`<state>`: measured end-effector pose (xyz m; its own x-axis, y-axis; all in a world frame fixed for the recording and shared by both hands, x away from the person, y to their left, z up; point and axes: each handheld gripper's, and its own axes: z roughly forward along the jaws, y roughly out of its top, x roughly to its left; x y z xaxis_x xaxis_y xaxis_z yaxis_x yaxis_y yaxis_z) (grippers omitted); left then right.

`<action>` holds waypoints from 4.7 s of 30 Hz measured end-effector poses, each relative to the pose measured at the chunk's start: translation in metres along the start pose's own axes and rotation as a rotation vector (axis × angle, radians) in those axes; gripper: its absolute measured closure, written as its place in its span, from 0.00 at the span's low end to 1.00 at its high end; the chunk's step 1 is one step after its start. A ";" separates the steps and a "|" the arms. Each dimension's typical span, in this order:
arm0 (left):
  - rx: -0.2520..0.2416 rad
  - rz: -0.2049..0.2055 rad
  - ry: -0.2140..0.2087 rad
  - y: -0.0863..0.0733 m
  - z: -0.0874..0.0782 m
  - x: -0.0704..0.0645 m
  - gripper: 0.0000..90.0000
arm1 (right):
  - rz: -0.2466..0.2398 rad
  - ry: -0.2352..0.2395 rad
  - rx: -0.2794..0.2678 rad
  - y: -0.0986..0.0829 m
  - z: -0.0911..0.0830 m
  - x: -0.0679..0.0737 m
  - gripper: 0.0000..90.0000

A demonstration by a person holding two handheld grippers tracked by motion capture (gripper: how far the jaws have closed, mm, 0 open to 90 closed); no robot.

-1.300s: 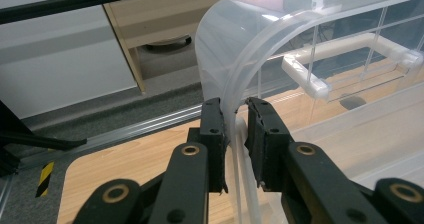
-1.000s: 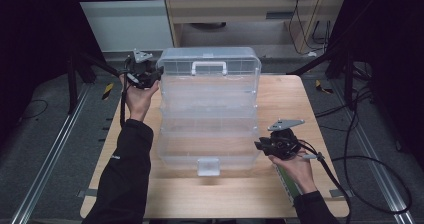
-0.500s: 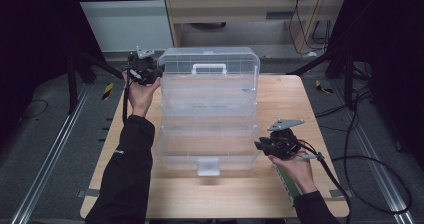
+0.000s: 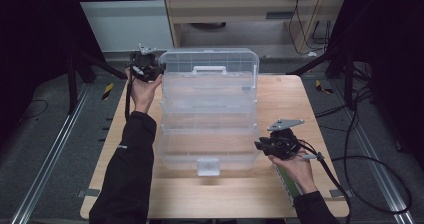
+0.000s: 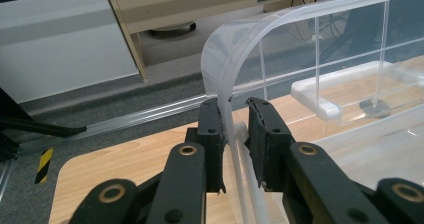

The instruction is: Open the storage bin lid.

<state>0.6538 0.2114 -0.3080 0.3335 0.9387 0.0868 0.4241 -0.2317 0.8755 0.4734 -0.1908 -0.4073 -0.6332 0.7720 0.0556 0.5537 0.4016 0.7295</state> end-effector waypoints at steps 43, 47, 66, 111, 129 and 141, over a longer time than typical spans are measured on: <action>-0.007 -0.023 -0.065 -0.066 -0.087 0.018 0.75 | 0.014 0.004 -0.003 0.000 -0.001 0.000 0.82; 0.003 0.005 -0.082 -0.079 -0.104 0.014 0.74 | 0.012 0.004 -0.002 0.000 -0.001 0.000 0.82; 0.136 0.075 -0.197 -0.149 -0.115 -0.028 0.69 | 0.017 0.007 -0.002 0.000 -0.001 0.000 0.82; 0.192 0.078 -0.213 -0.171 -0.113 -0.039 0.70 | 0.047 -0.007 0.007 0.000 -0.003 0.002 0.82; 0.143 -0.052 -0.082 -0.177 -0.123 0.016 0.46 | 0.075 -0.068 -0.055 0.009 -0.040 -0.008 0.64; 0.159 -0.082 -0.030 -0.185 -0.121 0.033 0.40 | 0.089 -0.118 -0.004 0.012 -0.066 -0.009 0.55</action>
<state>0.4847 0.3163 -0.4095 0.3164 0.9486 0.0021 0.5780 -0.1945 0.7925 0.4504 -0.2258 -0.3536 -0.5139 0.8569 0.0399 0.6022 0.3273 0.7282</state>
